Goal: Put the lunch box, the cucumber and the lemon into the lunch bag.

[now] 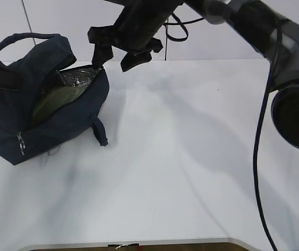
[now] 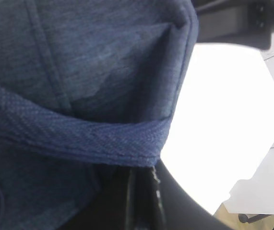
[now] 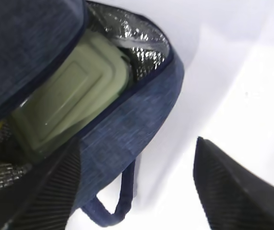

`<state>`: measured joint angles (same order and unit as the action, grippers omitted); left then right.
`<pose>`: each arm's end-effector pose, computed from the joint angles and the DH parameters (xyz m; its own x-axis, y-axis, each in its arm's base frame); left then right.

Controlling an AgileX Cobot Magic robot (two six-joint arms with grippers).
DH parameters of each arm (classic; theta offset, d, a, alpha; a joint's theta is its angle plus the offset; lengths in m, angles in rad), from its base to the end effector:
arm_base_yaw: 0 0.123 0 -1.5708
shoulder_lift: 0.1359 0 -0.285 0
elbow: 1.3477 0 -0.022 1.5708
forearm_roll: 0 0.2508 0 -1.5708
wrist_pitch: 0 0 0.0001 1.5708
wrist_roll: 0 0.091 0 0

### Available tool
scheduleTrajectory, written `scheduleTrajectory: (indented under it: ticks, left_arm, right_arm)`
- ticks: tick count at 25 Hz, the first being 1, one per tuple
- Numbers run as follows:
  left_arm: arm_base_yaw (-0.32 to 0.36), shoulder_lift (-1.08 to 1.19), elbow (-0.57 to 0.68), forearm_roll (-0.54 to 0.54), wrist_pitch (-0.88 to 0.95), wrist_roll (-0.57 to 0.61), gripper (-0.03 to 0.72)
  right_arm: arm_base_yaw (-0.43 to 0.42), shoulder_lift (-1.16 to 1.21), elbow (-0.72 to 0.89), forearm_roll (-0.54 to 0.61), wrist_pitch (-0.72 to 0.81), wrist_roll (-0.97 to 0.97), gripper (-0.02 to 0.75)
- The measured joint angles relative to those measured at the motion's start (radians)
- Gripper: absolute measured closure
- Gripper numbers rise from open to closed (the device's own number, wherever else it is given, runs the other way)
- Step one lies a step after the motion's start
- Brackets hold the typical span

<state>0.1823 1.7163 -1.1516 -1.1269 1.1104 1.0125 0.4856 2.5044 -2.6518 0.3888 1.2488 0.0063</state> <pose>0.3396 -0.0123 0.2514 -0.8339 0.0005 -0.5520 0.4177 0.6544 -0.6304 0.4581 0.2788 0.2686 -0.8149 -0.2879 -0.5030 -0.5047 0.7791 0.3719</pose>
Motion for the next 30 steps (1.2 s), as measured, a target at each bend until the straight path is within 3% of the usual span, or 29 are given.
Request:
scheduleTrajectory:
  ticks: [4, 8, 16, 22, 30]
  left_arm:
    - [0.000, 0.000, 0.000, 0.002, -0.007, 0.000, 0.699]
    - [0.000, 0.000, 0.000, 0.002, -0.012, 0.000, 0.699]
    - [0.000, 0.000, 0.000, 0.002, -0.015, 0.000, 0.699]
    - [0.000, 0.000, 0.000, 0.004, -0.017, 0.000, 0.699]
    - [0.000, 0.000, 0.000, 0.004, -0.021, 0.000, 0.699]
  right_arm:
    - [0.019, -0.029, -0.001, -0.130, 0.007, 0.013, 0.160]
    - [0.036, -0.032, 0.005, -0.146, 0.007, 0.031, 0.160]
    - [0.040, -0.107, 0.264, -0.276, 0.005, 0.033, 0.160]
    - [0.040, -0.187, 0.377, -0.220, 0.003, 0.029, 0.160]
    - [0.022, -0.182, 0.389, -0.092, -0.014, 0.025, 0.160]
